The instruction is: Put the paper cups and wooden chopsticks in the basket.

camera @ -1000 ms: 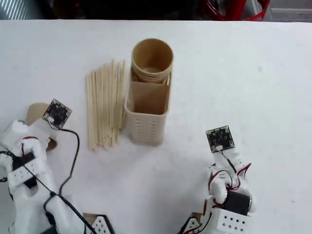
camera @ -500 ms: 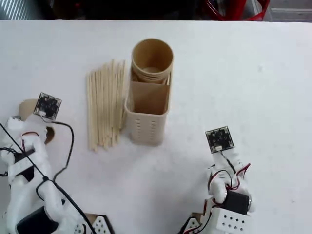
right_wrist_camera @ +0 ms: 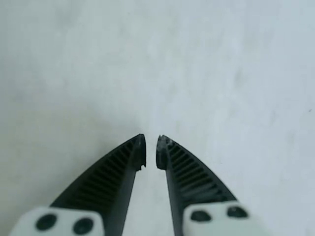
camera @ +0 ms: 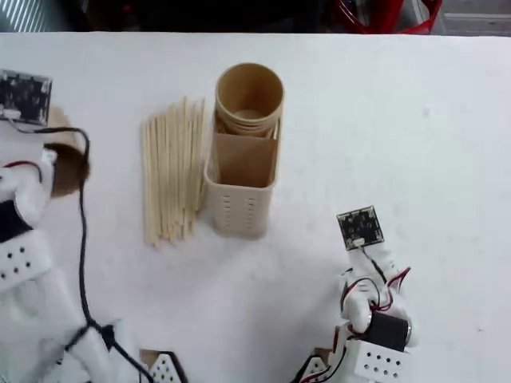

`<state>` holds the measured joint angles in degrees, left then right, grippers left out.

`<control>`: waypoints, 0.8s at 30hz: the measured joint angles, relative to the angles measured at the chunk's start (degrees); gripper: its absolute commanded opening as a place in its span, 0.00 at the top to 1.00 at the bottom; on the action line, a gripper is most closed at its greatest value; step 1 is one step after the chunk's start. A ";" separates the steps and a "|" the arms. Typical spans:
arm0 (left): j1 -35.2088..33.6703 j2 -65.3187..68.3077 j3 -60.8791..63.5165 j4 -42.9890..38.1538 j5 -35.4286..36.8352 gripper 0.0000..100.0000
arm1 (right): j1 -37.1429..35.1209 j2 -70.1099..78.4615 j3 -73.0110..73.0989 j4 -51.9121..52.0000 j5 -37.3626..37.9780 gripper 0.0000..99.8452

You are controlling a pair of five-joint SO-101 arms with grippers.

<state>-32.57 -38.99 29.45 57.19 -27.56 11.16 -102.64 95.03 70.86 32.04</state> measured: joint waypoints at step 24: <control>53.80 14.33 -38.51 18.29 25.93 0.98 | 0.09 0.18 0.88 -6.51 -7.21 0.95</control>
<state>21.23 -24.66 -9.05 75.47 -1.63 11.25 -102.46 95.91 64.35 24.84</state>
